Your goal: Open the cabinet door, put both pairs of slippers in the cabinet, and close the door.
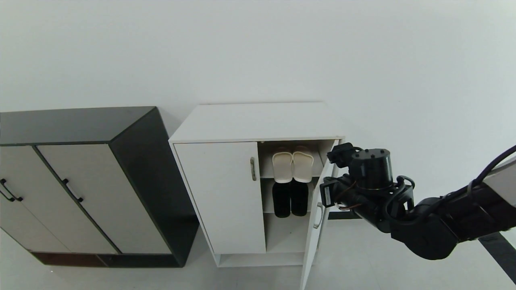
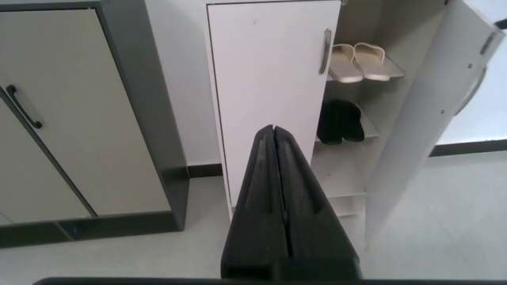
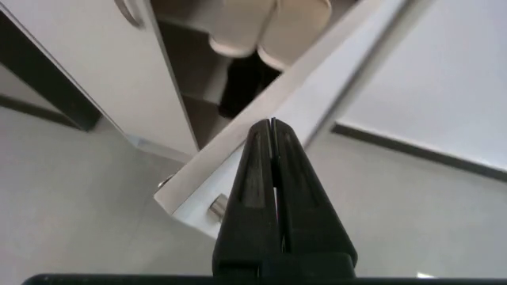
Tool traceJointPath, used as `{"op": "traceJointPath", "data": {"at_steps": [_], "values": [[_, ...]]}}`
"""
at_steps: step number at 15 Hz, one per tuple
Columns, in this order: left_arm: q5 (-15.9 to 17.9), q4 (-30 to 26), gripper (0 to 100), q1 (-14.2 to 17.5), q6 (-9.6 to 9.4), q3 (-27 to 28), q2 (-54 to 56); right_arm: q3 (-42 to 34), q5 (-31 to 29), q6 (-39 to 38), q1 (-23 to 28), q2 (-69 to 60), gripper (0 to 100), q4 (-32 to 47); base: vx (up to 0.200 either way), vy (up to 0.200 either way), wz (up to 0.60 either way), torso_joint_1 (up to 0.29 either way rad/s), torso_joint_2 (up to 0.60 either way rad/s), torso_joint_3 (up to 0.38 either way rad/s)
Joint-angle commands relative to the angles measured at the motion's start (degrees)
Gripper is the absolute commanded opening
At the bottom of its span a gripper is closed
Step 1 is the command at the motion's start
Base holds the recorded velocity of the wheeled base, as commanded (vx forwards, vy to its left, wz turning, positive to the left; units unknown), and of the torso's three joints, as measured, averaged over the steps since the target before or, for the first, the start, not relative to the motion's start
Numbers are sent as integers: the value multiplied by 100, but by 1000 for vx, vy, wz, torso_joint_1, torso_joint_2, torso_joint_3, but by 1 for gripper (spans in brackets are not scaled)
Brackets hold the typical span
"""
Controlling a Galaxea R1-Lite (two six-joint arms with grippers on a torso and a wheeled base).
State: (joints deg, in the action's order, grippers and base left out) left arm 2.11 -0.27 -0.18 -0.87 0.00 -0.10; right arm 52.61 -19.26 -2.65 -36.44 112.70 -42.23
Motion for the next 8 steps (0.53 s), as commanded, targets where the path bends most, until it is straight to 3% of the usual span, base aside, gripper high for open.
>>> {"op": "traceJointPath", "data": {"at_steps": [1, 4, 6, 8], "values": [[0, 0, 0, 1, -1, 0, 1, 12, 98, -17, -12, 367, 0, -339, 0, 0, 0, 0, 0, 0], [0, 0, 0, 1, -1, 0, 1, -58, 520, -96, -12, 393, 0, -1024, 0, 0, 0, 0, 0, 0], [0, 0, 0, 1, -10, 0, 1, -507, 1161, -113, 111, 261, 0, -1481, 0, 0, 0, 0, 0, 0], [0, 0, 0, 1, -10, 0, 1, -1043, 2295, -78, 374, 85, 0, -1736, 0, 0, 0, 0, 0, 0]]}}
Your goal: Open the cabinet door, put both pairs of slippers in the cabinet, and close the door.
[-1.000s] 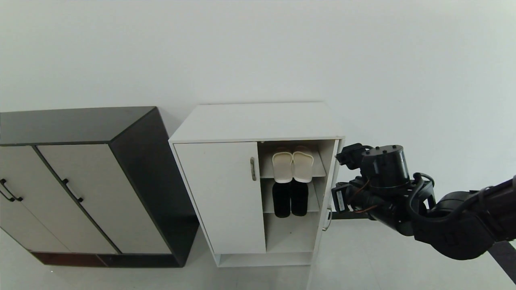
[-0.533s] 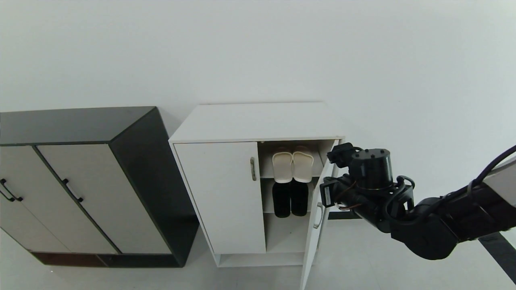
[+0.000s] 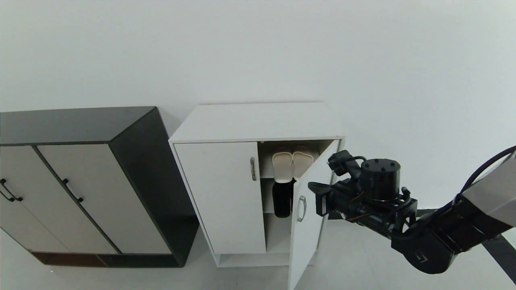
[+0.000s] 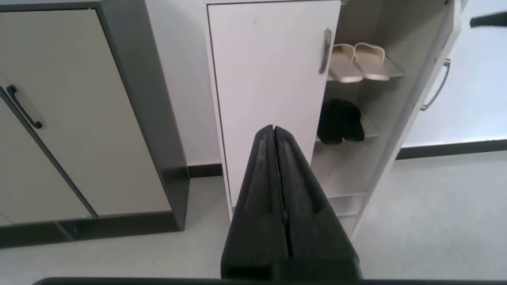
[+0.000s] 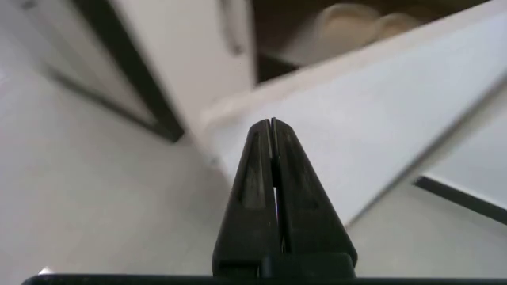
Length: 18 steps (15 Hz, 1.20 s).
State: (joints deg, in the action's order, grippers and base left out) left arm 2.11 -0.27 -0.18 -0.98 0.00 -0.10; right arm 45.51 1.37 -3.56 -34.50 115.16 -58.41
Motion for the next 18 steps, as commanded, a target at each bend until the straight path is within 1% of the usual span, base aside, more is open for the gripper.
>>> {"op": "traceJointPath", "data": {"at_steps": [1, 2, 4, 6, 8, 11, 18], "values": [[0, 0, 0, 1, 1, 0, 1, -543, 830, 75, 365, -187, 0, -268, 200, 0, 0, 2, -2, 2], [0, 0, 0, 1, -8, 0, 1, -596, 1032, 101, 479, -126, 0, -373, 200, 0, 0, -2, 7, 7], [0, 0, 0, 1, 1, 0, 1, -596, 1085, 92, 567, -47, 0, -400, 200, 0, 0, -12, -5, 7], [0, 0, 0, 1, 10, 0, 1, -728, 1445, 127, 778, -29, 0, -382, 200, 0, 0, 12, 5, 2], [0, 0, 0, 1, 1, 0, 1, -851, 1525, 286, 813, -12, 0, -382, 0, 0, 0, 0, 0, 0], [0, 0, 0, 1, 1, 0, 1, -824, 1542, 321, 822, -20, 0, -391, 0, 0, 0, 0, 0, 0], [0, 0, 0, 1, 10, 0, 1, -358, 1516, 286, 804, 366, 0, -391, 0, 0, 0, 0, 0, 0]]}}
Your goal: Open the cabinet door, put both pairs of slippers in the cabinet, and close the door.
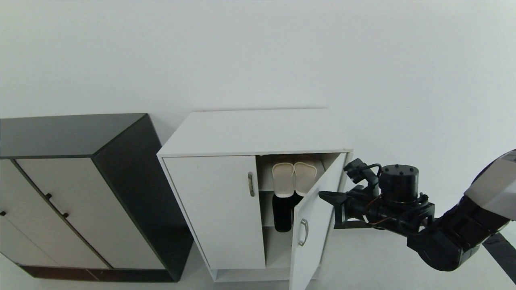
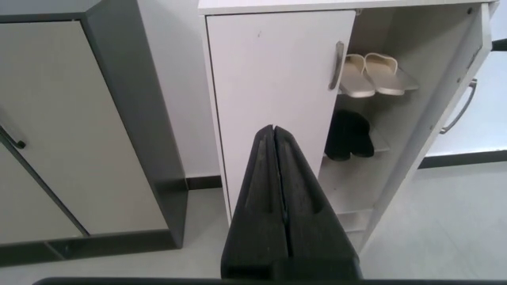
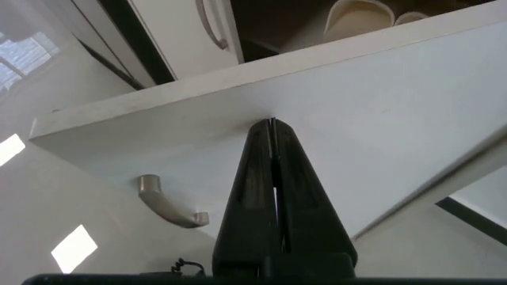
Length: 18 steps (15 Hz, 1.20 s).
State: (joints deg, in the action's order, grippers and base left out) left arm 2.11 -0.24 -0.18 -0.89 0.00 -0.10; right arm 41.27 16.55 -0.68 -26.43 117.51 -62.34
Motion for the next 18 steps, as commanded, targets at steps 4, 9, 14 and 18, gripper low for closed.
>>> {"op": "traceJointPath", "data": {"at_steps": [4, 9, 14, 18], "values": [[0, -2, 0, 1, 1, 0, 1, 567, -12, -46, -3, 501, 0, 20, 0, 0, 0, 0, 0, 0], [0, -2, 0, 1, 1, 0, 1, 1314, -38, -169, 15, 950, 0, 179, 0, 0, 0, 0, 0, 0], [0, -2, 0, 1, 1, 0, 1, 1991, -258, -266, 33, 1319, 0, 398, 0, 0, 0, 0, 0, 0], [0, -2, 0, 1, 1, 0, 1, 2509, -258, -389, 103, 1539, 0, 618, 0, 0, 0, 0, 0, 0]]}}
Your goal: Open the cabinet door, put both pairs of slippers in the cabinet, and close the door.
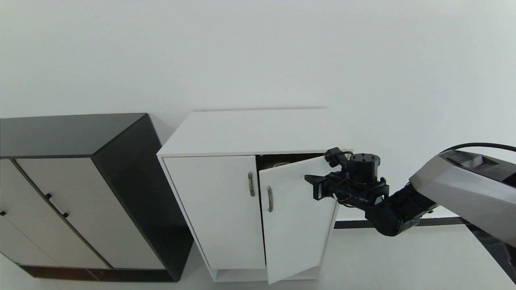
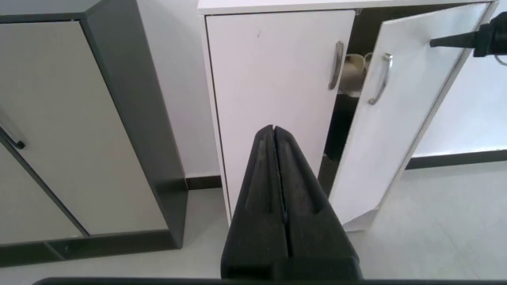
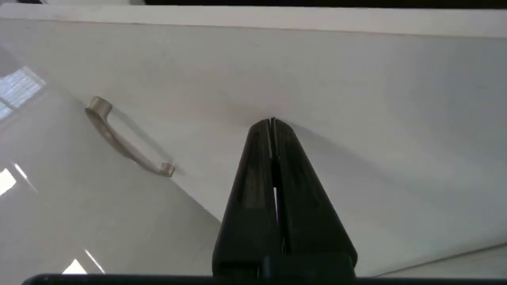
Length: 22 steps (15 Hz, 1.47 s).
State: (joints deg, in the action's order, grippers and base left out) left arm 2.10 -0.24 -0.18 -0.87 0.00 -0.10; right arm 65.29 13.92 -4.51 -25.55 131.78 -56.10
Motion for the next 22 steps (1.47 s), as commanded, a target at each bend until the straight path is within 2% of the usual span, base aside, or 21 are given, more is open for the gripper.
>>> {"op": "traceJointPath", "data": {"at_steps": [1, 6, 22], "values": [[1, -2, 0, 1, -1, 0, 1, 212, 5, -24, 24, 155, 0, 108, 0, 0, 0, 0, 0, 0], [1, -2, 0, 1, -1, 0, 1, 572, 5, -41, 191, 410, 0, 231, 0, 0, 0, 0, 0, 0], [1, -2, 0, 1, -1, 0, 1, 818, 5, -50, 305, 542, 0, 240, 0, 0, 0, 0, 0, 0]]}}
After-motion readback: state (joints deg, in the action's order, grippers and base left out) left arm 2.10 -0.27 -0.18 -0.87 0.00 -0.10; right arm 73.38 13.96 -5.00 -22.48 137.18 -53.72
